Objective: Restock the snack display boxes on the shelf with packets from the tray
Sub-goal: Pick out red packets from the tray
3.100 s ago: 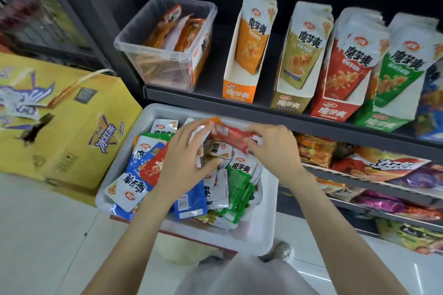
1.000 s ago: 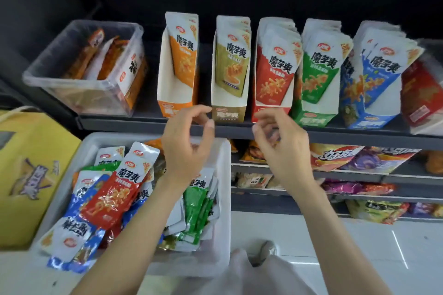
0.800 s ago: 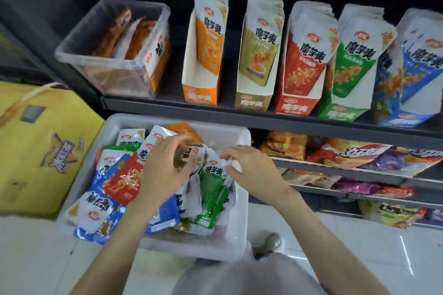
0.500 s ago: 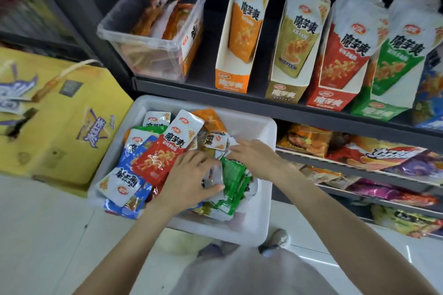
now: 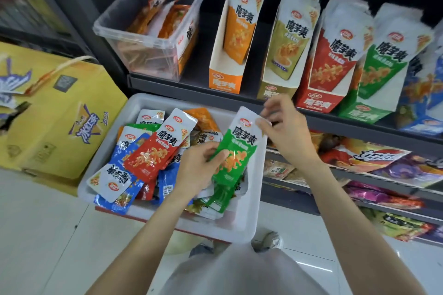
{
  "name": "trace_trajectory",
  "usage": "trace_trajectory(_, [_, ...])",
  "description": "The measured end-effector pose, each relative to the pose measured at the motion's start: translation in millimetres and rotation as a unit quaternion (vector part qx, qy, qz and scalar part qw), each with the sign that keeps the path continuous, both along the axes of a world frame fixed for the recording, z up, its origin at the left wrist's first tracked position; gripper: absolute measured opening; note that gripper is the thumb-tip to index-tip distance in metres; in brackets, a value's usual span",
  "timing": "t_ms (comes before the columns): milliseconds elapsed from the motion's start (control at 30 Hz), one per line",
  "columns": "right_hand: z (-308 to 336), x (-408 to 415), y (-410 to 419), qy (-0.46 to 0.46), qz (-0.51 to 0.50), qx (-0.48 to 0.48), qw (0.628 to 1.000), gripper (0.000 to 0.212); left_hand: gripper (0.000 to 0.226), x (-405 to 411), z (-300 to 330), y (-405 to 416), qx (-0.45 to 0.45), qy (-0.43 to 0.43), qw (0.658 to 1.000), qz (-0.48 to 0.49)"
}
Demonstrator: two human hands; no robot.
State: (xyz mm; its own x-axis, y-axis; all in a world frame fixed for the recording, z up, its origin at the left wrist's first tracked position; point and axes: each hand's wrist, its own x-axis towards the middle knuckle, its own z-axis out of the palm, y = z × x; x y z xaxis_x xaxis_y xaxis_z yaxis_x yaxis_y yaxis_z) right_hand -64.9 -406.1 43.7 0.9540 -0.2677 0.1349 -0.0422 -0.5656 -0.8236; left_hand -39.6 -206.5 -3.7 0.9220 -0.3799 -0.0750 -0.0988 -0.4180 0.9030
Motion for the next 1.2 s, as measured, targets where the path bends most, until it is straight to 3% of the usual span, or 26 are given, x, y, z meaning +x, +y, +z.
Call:
trace_trajectory(100, [1, -8, -8, 0.035, -0.073, 0.117, 0.99, 0.035, 0.008, -1, 14, -6, -0.035, 0.041, 0.998, -0.007])
trace_trajectory(233, [4, -20, -17, 0.097, -0.07, 0.232, 0.965, 0.046, 0.011, 2, 19, -12, -0.03, 0.029, 0.999, -0.027])
trace_trajectory(367, [8, -34, -29, 0.107, -0.041, 0.259, 0.959, 0.036, 0.016, 2, 31, -29, -0.012, -0.008, 0.997, -0.077])
trace_trajectory(567, [28, -62, -67, 0.023, -0.053, 0.263, 0.963, 0.017, 0.014, -1, 70, -71, -0.044, -0.025, 0.984, -0.172])
trace_trajectory(667, [46, -81, -94, -0.054, -0.103, 0.217, 0.969, 0.016, 0.017, -4, 85, -103, -0.059, -0.056, 0.973, -0.215])
trace_trajectory(800, [74, -105, -141, -0.187, -0.235, 0.145, 0.943, 0.017, 0.034, 6, 97, -149, -0.025, -0.212, 0.959, -0.184])
trace_trajectory(900, [89, -110, -171, -0.251, -0.294, 0.116, 0.915, 0.015, 0.033, 16, 101, -179, 0.033, -0.32, 0.932, -0.165])
trace_trajectory(1067, [84, -78, -200, -0.221, -0.308, 0.009, 0.925, 0.007, 0.026, 25, 84, -220, 0.095, -0.429, 0.879, -0.185])
trace_trajectory(1200, [69, -42, -218, -0.149, -0.275, -0.166, 0.935, 0.023, 0.025, 30, 66, -240, 0.133, -0.456, 0.858, -0.196])
